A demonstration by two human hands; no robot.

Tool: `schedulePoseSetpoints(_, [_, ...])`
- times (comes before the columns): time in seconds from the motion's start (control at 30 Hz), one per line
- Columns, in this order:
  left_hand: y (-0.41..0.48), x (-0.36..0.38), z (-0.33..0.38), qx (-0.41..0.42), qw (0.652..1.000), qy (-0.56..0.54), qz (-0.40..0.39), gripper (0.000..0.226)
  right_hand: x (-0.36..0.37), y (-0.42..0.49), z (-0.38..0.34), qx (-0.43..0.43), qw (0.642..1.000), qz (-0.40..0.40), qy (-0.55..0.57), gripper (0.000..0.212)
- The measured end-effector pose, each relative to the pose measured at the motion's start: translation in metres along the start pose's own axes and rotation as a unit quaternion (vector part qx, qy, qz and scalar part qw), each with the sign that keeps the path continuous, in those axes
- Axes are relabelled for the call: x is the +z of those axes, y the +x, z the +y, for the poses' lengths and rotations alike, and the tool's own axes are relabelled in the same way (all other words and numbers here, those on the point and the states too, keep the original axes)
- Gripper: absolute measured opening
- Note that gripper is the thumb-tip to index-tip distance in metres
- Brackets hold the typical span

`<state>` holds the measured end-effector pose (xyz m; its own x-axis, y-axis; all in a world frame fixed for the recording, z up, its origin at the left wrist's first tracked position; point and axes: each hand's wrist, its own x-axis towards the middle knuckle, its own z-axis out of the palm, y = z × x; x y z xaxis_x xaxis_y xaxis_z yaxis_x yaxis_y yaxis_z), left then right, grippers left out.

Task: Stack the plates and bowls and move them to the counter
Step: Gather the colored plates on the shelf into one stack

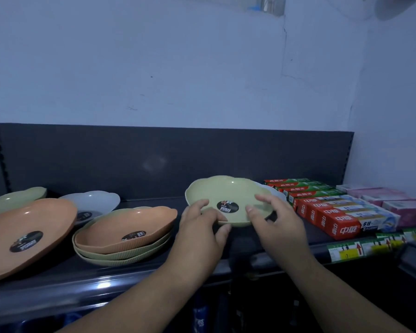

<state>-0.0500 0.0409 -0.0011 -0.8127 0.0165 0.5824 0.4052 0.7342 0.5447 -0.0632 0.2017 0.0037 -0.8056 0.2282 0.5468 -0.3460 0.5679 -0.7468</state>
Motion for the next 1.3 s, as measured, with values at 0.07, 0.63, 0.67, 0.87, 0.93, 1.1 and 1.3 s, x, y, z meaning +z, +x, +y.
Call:
schedulePoseSetpoints(0.07, [0.001,-0.015,0.004,0.010,1.000,-0.010,0.015,0.010,-0.005,0.002,-0.015,0.023,0.999,0.003,0.028,0.036])
schedulePoseSetpoints(0.63, [-0.025,-0.143,-0.067,0.000,0.997,0.082,0.012,0.031,0.079,-0.008,-0.104,0.139,0.968,-0.108,0.182,0.058])
schedulePoseSetpoints(0.67, [-0.027,-0.145,-0.072,0.000,0.997,0.078,0.008,0.032,0.082,-0.010,-0.108,0.135,0.970,-0.109,0.168,0.063])
schedulePoseSetpoints(0.87, [-0.039,-0.141,-0.096,-0.011,0.998,0.064,-0.019,0.032,0.096,-0.023,-0.118,0.119,0.983,-0.122,0.072,0.049])
schedulePoseSetpoints(0.93, [-0.042,-0.139,-0.103,-0.012,0.997,0.066,-0.027,0.032,0.101,-0.027,-0.119,0.116,0.983,-0.130,0.052,0.050])
schedulePoseSetpoints(1.1, [-0.045,-0.136,-0.111,0.007,0.997,0.073,-0.034,0.033,0.106,-0.034,-0.122,0.108,0.985,-0.135,0.023,0.049])
schedulePoseSetpoints(1.3, [-0.043,-0.138,-0.119,0.014,0.998,0.050,-0.042,0.026,0.106,-0.041,-0.121,0.100,0.986,-0.136,0.002,0.042])
